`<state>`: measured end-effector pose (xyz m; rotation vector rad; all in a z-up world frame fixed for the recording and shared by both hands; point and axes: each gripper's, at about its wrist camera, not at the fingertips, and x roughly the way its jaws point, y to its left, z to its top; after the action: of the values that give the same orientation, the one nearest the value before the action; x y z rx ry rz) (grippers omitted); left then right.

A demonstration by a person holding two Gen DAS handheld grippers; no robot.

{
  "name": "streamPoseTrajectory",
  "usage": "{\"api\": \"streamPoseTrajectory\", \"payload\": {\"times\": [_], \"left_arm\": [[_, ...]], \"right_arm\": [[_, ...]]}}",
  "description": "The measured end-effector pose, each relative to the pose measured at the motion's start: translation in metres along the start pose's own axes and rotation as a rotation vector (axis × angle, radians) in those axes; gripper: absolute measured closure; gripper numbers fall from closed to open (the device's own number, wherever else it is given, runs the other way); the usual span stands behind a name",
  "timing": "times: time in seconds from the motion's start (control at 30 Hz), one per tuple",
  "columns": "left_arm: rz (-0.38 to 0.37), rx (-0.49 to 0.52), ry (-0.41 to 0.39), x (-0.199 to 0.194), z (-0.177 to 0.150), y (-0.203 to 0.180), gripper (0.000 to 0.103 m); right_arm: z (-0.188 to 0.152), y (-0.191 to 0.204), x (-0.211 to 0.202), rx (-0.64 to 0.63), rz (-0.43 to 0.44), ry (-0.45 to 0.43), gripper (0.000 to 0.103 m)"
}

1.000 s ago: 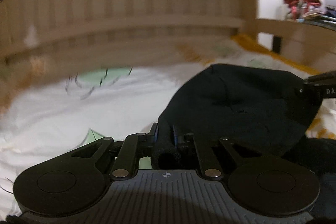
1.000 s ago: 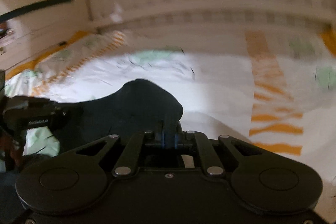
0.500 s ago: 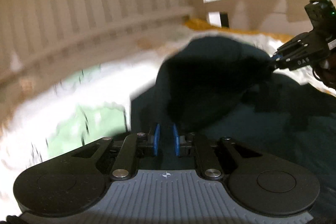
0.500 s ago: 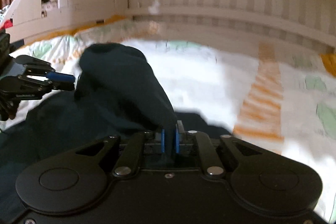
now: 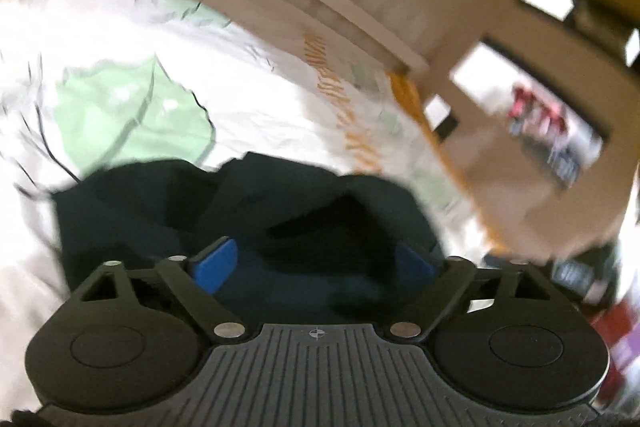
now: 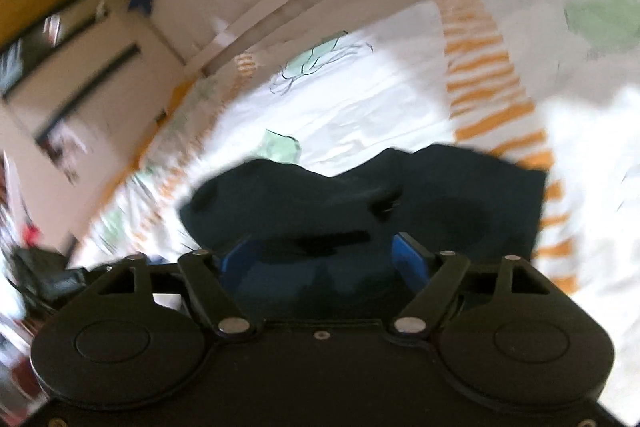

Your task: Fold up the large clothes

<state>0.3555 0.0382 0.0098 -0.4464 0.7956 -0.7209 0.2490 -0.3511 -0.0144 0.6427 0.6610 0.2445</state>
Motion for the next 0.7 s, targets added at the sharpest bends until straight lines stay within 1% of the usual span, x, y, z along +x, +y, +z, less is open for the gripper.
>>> {"api": "streamPoseTrajectory", "payload": {"times": [0.03,0.07,0.1,0.17,0.23,0.27,0.4,0.5,0.53,0.57,0.6,0.63,0.67,0.7], "left_arm": [[-0.025,-0.056,0.005,0.006,0.006,0.001,0.003],[-0.043,-0.102,0.015,0.014,0.011,0.003,0.0],[-0.061,-0.133,0.027,0.026,0.013,0.004,0.0],[-0.086,-0.177,0.061,0.038,0.016,0.007,0.0],[-0.095,-0.208,0.086,0.054,0.018,0.009,0.0],[-0.095,-0.223,0.092,0.05,0.007,0.014,0.0],[-0.09,-0.283,0.121,0.069,0.004,0.02,0.0],[-0.046,-0.362,0.136,0.082,0.003,0.028,0.002],[-0.036,-0.387,0.143,0.085,0.002,0.032,0.019],[-0.031,-0.401,0.149,0.088,0.002,0.034,0.05],[-0.027,-0.409,0.164,0.093,0.002,0.037,0.061],[-0.027,-0.408,0.171,0.094,0.002,0.038,0.078],[-0.036,-0.4,0.156,0.095,0.002,0.038,0.092],[-0.046,-0.382,0.127,0.094,0.003,0.036,0.094]], "right_arm": [[0.001,-0.001,0.004,0.057,0.029,0.01,0.02],[0.004,-0.002,0.009,0.114,0.056,0.022,0.014],[0.005,-0.002,0.014,0.162,0.068,0.034,0.011],[0.008,-0.008,0.027,0.273,0.09,0.061,0.011],[0.009,-0.017,0.04,0.379,0.103,0.084,0.011],[0.009,-0.022,0.046,0.428,0.111,0.087,0.011],[0.009,-0.034,0.064,0.518,0.096,0.088,0.011],[0.011,-0.043,0.077,0.584,0.08,0.096,0.011],[0.011,-0.046,0.081,0.602,0.077,0.102,0.011],[0.012,-0.048,0.085,0.613,0.068,0.109,0.011],[0.013,-0.048,0.086,0.615,0.057,0.113,0.015],[0.015,-0.048,0.088,0.611,0.043,0.114,0.018],[0.016,-0.048,0.09,0.602,0.027,0.112,0.033],[0.018,-0.047,0.088,0.587,0.007,0.111,0.05]]}}
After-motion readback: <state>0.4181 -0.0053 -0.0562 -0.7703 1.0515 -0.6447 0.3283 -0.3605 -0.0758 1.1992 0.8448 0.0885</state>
